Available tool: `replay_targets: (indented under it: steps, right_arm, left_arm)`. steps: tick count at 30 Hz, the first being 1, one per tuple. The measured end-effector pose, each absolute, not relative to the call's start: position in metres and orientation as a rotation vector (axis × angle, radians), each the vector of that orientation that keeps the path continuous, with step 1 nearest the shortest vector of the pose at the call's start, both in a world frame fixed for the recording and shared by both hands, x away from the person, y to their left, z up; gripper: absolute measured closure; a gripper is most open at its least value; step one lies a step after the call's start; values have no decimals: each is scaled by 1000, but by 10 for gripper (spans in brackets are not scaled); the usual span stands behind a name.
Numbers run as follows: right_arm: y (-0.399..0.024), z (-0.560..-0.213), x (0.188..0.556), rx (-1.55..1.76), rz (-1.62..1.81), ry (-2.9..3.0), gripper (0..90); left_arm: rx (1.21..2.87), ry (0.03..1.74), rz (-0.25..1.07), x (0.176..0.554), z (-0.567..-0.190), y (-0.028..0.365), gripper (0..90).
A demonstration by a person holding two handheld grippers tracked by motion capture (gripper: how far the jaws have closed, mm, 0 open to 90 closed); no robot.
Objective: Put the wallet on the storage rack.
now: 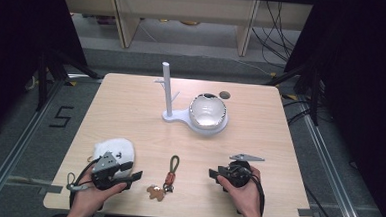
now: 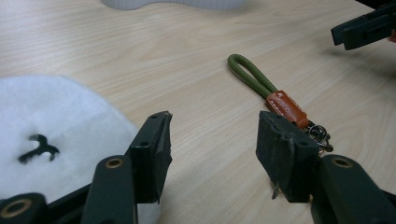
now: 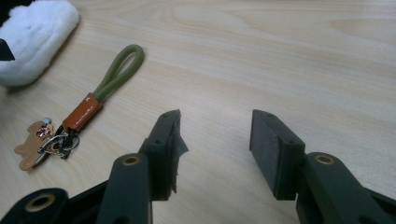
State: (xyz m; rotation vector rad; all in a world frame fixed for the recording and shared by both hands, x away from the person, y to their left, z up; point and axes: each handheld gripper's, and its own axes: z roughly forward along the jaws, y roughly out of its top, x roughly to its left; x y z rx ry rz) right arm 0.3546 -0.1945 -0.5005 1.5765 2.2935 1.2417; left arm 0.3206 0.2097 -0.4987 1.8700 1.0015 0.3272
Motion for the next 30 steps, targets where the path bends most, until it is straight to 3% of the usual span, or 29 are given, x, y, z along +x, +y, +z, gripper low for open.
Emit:
replay_targets:
  steps: [20,30]
  right_arm:
    - [-201,-498,359,1609,1278,2265,507]
    - [-200,-496,359,1607,1272,2267,493]
  left_arm:
    - [1799,1114,443,334,-458,264,398]
    - [1847,1239,474,344,-470,290,350]
